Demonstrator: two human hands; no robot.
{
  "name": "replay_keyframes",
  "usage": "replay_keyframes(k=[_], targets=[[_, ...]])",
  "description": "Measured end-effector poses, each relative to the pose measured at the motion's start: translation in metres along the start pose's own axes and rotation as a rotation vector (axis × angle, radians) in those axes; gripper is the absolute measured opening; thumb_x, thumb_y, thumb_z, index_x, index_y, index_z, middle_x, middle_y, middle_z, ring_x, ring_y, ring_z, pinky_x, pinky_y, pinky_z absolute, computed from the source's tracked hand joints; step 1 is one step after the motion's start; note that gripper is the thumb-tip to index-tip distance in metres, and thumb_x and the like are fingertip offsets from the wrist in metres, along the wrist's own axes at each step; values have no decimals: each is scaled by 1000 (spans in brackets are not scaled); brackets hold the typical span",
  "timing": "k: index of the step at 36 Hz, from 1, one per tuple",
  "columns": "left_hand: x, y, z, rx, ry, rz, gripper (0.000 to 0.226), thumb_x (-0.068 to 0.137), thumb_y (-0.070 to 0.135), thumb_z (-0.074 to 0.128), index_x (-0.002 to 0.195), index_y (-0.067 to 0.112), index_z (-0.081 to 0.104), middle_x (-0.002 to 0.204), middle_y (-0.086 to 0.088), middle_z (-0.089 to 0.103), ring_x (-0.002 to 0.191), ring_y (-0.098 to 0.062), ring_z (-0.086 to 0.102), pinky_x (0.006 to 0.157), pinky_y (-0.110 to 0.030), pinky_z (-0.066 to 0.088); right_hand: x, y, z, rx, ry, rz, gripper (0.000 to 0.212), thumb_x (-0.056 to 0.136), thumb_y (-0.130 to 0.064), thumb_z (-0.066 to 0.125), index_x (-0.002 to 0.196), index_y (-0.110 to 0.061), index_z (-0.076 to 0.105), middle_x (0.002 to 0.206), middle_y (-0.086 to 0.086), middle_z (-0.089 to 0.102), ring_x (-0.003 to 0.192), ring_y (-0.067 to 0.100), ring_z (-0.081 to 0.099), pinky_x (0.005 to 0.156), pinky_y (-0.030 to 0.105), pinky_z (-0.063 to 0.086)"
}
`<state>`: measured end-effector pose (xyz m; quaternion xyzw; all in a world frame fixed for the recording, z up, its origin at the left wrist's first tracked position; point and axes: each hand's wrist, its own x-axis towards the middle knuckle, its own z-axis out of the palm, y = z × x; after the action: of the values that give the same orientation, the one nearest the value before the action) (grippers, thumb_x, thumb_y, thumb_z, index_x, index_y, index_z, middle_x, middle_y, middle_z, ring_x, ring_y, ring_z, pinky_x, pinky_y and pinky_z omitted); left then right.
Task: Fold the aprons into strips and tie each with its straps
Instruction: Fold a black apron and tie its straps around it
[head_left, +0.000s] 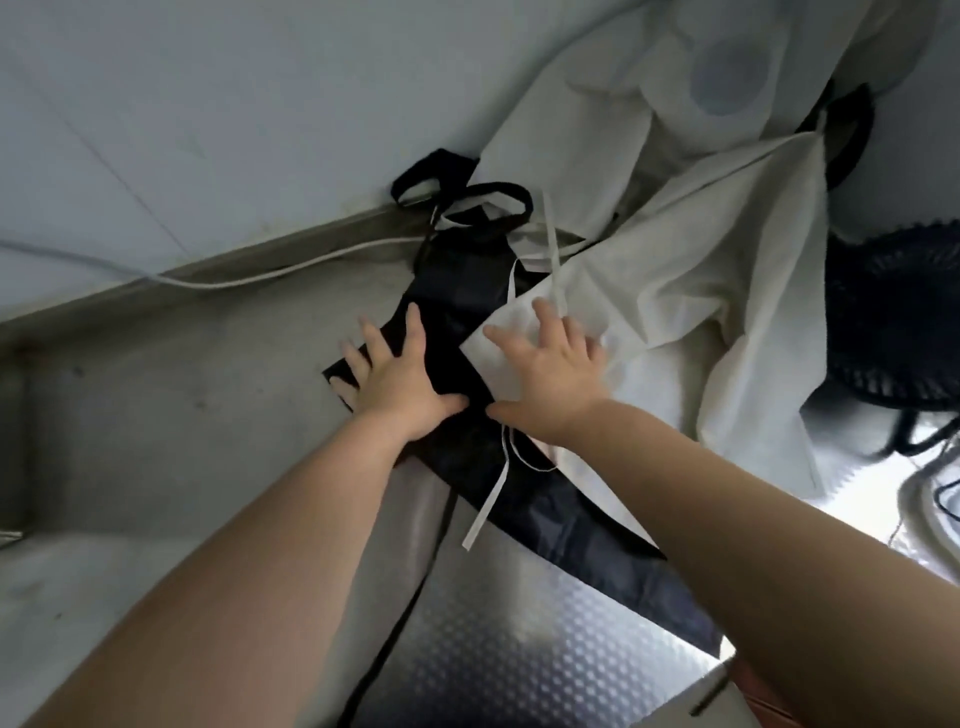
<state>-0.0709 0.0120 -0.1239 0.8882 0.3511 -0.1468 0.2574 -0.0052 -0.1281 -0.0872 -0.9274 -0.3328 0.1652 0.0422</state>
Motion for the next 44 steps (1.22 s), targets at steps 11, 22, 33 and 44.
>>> replay_keyframes(k=[11, 22, 33, 44], targets=[[13, 6, 26, 132, 86, 101, 53, 95, 26, 51, 145, 31, 33, 137, -9, 39, 118, -31, 47, 93, -41, 46, 30, 24, 15, -44, -68, -73, 60, 87, -20, 53, 132, -45, 22, 146, 8, -2, 132, 35, 16, 111, 50, 15], [-13, -12, -7, 171, 440, -272, 30, 94, 7, 40, 119, 12, 55, 117, -17, 49, 103, -36, 49, 65, -37, 38, 47, 44, 0, -196, -110, -12, 55, 93, -20, 41, 143, -38, 25, 154, 10, -11, 139, 44, 0, 115, 56, 1], [-72, -38, -17, 503, 193, -657, 64, 88, 29, 55, 143, 15, 28, 151, -18, 11, 138, -37, 9, 109, -51, 19, 46, 36, -10, -316, -71, -25, 56, 93, -27, 42, 146, -34, 25, 155, 14, -3, 138, 43, 4, 112, 61, 3], [-64, -19, 41, 177, -79, -165, 102, 78, 55, 67, 149, 38, -5, 158, 4, 3, 139, -28, 16, 108, -48, 32, 21, 10, 3, -185, -188, -459, 66, 88, -30, 45, 148, -32, 17, 153, 4, 10, 138, 29, 17, 114, 43, 7]])
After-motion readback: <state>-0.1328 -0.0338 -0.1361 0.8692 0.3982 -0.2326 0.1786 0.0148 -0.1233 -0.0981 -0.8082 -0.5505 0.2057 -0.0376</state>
